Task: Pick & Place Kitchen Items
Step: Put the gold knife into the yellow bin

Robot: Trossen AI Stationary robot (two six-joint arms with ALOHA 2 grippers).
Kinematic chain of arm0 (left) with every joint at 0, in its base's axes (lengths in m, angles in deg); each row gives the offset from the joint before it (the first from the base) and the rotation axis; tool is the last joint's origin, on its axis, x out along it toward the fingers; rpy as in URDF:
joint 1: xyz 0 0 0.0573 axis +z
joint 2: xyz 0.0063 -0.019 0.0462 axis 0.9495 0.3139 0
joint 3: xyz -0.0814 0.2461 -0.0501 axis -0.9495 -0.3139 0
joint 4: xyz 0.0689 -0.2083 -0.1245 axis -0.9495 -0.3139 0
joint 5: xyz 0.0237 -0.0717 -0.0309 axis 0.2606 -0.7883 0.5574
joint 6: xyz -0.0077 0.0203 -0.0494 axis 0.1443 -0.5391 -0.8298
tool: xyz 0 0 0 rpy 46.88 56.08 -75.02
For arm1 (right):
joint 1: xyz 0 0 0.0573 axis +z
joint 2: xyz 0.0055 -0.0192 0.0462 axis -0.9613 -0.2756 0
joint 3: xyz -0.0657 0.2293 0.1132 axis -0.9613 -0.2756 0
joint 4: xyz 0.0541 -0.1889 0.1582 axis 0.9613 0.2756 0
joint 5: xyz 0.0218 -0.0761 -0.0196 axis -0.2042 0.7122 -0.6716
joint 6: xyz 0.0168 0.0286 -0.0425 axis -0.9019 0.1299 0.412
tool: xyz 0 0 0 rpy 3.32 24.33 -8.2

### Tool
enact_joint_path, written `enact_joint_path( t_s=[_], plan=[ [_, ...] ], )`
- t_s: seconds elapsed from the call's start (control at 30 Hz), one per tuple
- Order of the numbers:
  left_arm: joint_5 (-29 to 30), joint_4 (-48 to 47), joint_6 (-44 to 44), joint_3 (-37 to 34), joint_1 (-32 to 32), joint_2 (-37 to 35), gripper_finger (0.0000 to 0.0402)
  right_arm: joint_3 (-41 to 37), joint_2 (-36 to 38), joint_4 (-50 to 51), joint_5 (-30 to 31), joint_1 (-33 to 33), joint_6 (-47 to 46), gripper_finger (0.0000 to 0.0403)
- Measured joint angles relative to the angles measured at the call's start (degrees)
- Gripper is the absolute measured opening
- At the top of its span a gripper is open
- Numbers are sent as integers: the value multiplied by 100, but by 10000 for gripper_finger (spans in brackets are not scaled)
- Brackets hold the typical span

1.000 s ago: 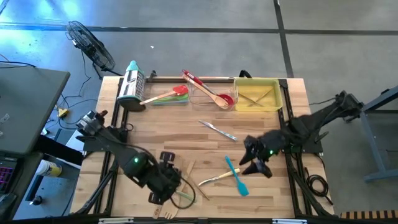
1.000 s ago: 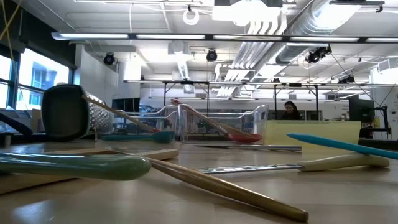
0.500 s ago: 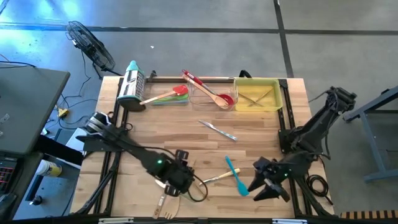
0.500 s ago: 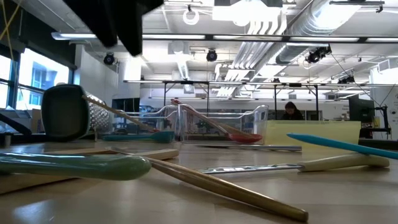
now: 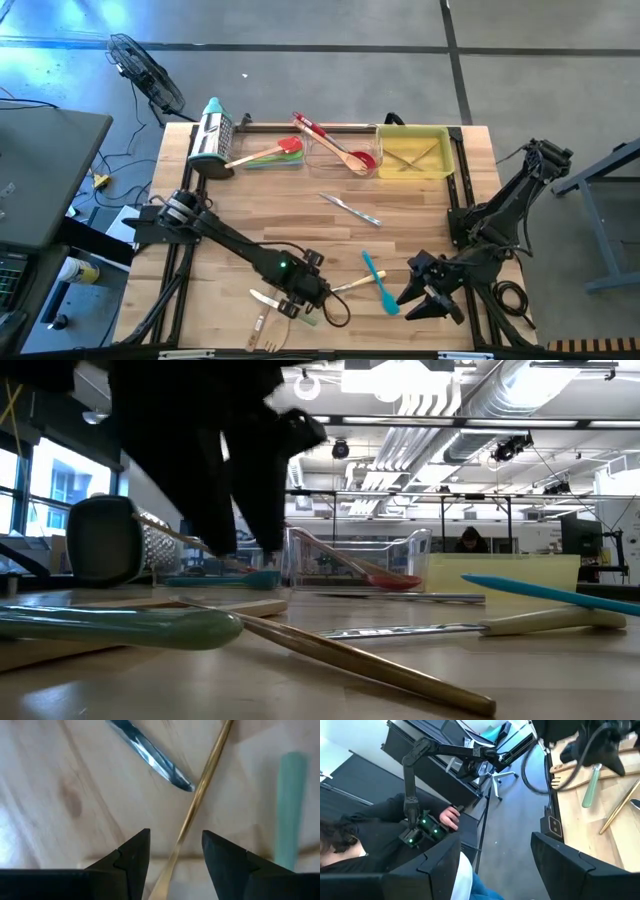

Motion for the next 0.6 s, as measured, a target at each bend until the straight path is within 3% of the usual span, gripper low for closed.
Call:
enact_joint_path(
  t_s=[0.6],
  plan=[
    [-39,-14,92,1,-2,313,173,0,0,29,4,-2,1,234]
  ],
)
